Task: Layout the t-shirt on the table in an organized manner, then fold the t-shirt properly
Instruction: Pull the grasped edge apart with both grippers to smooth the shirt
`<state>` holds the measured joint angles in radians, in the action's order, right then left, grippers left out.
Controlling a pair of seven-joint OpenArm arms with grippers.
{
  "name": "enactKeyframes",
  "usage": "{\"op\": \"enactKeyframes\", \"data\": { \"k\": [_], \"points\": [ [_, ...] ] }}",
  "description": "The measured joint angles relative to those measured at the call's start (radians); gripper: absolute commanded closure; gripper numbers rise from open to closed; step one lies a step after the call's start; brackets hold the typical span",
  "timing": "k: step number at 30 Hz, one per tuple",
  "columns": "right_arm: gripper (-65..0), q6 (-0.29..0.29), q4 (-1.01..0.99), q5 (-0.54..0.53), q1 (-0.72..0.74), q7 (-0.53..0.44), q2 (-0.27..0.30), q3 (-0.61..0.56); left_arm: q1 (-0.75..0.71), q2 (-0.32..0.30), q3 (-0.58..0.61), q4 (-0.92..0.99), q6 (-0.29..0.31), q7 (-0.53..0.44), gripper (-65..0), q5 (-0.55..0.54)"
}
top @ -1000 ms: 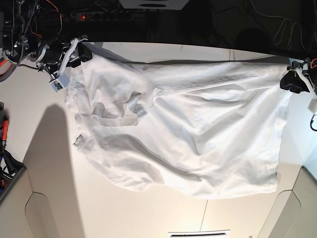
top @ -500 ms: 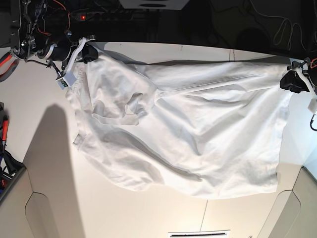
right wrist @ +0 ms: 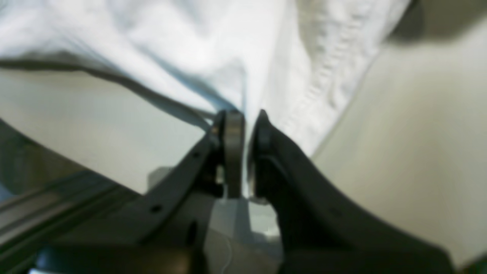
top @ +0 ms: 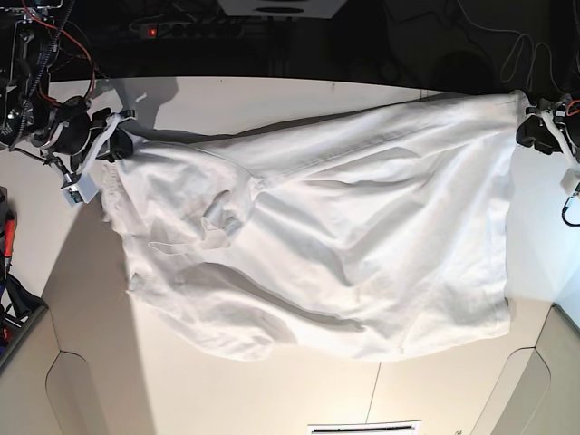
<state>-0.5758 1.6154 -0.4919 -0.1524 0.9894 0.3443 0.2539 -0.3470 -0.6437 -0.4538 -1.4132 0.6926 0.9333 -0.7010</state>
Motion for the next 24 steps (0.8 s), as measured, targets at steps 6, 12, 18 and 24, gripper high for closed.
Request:
{"op": "enactKeyframes", "data": {
  "k": [6, 12, 18, 24],
  "points": [
    [0.0, 0.0, 0.0, 0.003, 0.0, 0.003, 0.024, 0.004, -0.066, -0.077, 0.0, 0.0, 0.0, 0.002, -41.0, -0.007],
    [0.0, 0.0, 0.0, 0.004, 0.0, 0.003, 0.024, 0.004, -0.18, -0.177, 0.0, -0.015, -0.001, 0.091, -40.9, -0.189],
    [0.0, 0.001, 0.0, 0.003, 0.0, 0.003, 0.024, 0.004, -0.271, -0.14, 0.0, -0.178, -0.002, 0.098, -40.9, -0.235],
    [0.0, 0.003, 0.0, 0.003, 0.0, 0.003, 0.024, 0.004, -0.32, -0.042, 0.003, -0.359, 0.003, -0.09, -40.9, 0.034]
  ]
}}
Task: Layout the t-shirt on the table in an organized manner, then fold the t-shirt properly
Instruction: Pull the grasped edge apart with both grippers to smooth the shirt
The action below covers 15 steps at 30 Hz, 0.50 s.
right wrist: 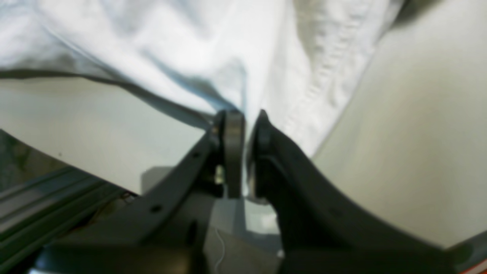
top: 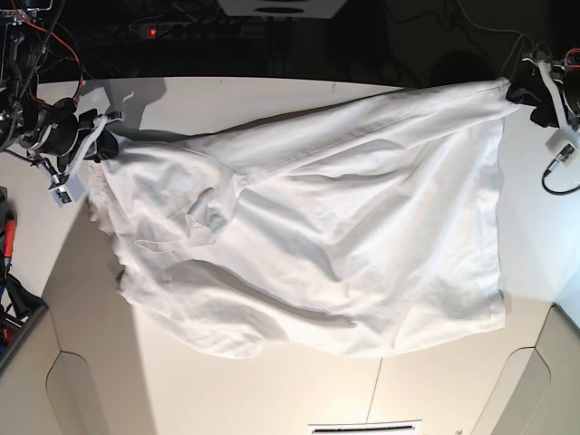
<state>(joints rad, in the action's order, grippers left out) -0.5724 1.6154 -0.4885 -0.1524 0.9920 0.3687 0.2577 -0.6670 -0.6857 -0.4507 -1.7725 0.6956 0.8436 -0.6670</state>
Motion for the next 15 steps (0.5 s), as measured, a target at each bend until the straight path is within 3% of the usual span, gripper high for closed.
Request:
{"op": "enactKeyframes", "data": {
  "k": [4, 9, 12, 15],
  "points": [
    [0.0, 0.0, 0.0, 0.0, 0.0, 0.0, 0.0, 0.0, -0.024, 0.01, 0.049, -0.03, 0.001, -0.083, -40.9, 0.138],
    [0.0, 0.0, 0.0, -0.001, 0.0, 0.0, 0.0, 0.0, -0.026, 0.009, 0.192, -0.03, -0.003, -0.148, -40.9, 0.267],
    [0.0, 0.0, 0.0, 0.0, 0.0, 0.0, 0.0, 0.0, -0.025, 0.01, 0.274, -0.03, 0.001, -0.206, -40.9, 0.416],
    [0.0, 0.0, 0.0, 0.0, 0.0, 0.0, 0.0, 0.0, -0.025, 0.01, 0.326, -0.03, -0.098, -0.243, -40.9, 0.569]
  ]
}}
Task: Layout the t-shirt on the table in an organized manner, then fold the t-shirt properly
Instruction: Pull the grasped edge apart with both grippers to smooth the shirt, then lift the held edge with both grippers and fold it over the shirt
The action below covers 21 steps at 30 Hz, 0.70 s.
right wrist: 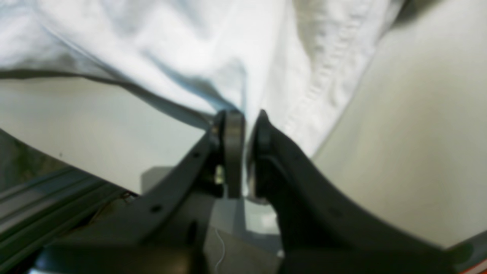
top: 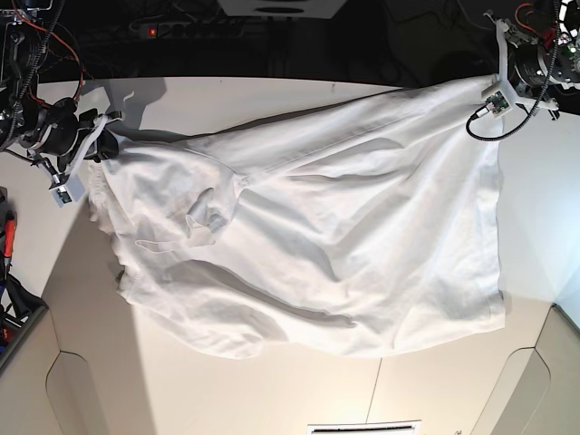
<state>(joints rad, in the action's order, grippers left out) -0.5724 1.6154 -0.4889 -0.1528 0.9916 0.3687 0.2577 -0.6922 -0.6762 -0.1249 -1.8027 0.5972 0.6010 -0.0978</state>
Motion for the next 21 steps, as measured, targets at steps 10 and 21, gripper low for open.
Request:
{"op": "enactKeyframes", "data": {
  "k": [10, 21],
  "points": [
    [0.0, 0.0, 0.0, -0.035, 0.0, 0.0, 0.0, 0.0, 0.004, -0.002, 0.022, 0.0, -0.095, 0.015, -6.1, 0.061],
    [0.0, 0.0, 0.0, -0.037, 0.0, 0.0, 0.0, 0.0, 0.05, -0.003, 0.023, -0.026, -0.095, 0.063, 0.0, 0.045]
  ]
}}
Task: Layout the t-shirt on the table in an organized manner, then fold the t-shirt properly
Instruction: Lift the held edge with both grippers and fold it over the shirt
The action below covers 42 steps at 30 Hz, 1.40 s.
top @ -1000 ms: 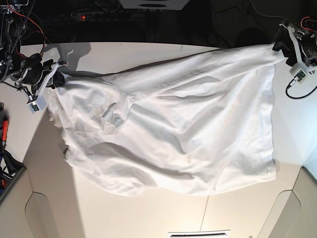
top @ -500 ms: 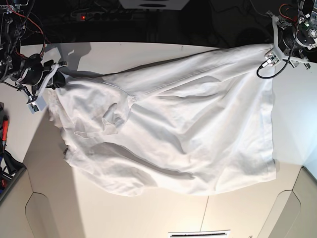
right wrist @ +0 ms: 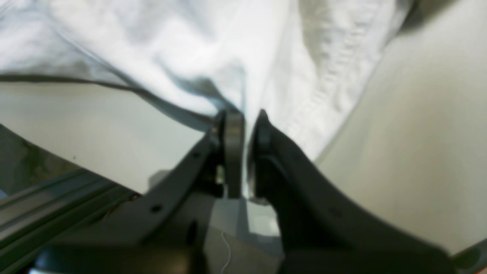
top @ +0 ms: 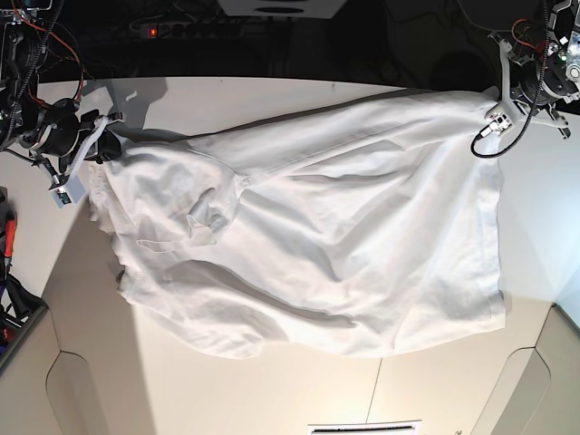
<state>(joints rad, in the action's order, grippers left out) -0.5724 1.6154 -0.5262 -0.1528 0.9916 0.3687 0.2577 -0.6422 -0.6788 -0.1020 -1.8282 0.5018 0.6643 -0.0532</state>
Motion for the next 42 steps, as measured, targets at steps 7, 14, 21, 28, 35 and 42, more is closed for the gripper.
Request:
{"op": "enactKeyframes", "data": {
  "k": [7, 14, 21, 28, 35, 42],
  "points": [
    [0.0, 0.004, 0.06, -0.03, -0.003, 0.02, 0.0, 0.011, 0.0, 0.0, -0.037, -0.129, 0.0, 0.084, 0.0, -0.004],
    [0.0, 0.0, 0.224, -0.058, -0.003, 0.088, 0.0, 0.108, -0.006, 0.0, -0.154, -0.193, -0.037, 0.085, 0.0, -0.01],
    [0.0, -0.003, 0.322, -0.212, -0.09, 0.135, -0.005, 0.294, -0.014, 0.001, -0.318, -0.196, -0.019, 0.095, 0.0, -0.13],
    [0.0, -0.007, 0.427, -0.336, -0.2, 0.177, -0.022, 0.447, -0.022, 0.003, -0.41, -0.198, 0.077, 0.115, 0.0, -0.308],
    [0.0, -0.003, 0.426, -0.309, -0.137, 0.121, -0.031, 0.378, 0.053, 0.003, -0.413, -0.196, 0.09, 0.09, 0.0, -0.348],
    [0.0, -0.002, 0.263, -0.106, -0.038, 0.012, -0.089, 0.138, 0.148, 0.002, -0.354, -0.113, 0.086, 0.107, 0.0, -0.356]
  ]
}}
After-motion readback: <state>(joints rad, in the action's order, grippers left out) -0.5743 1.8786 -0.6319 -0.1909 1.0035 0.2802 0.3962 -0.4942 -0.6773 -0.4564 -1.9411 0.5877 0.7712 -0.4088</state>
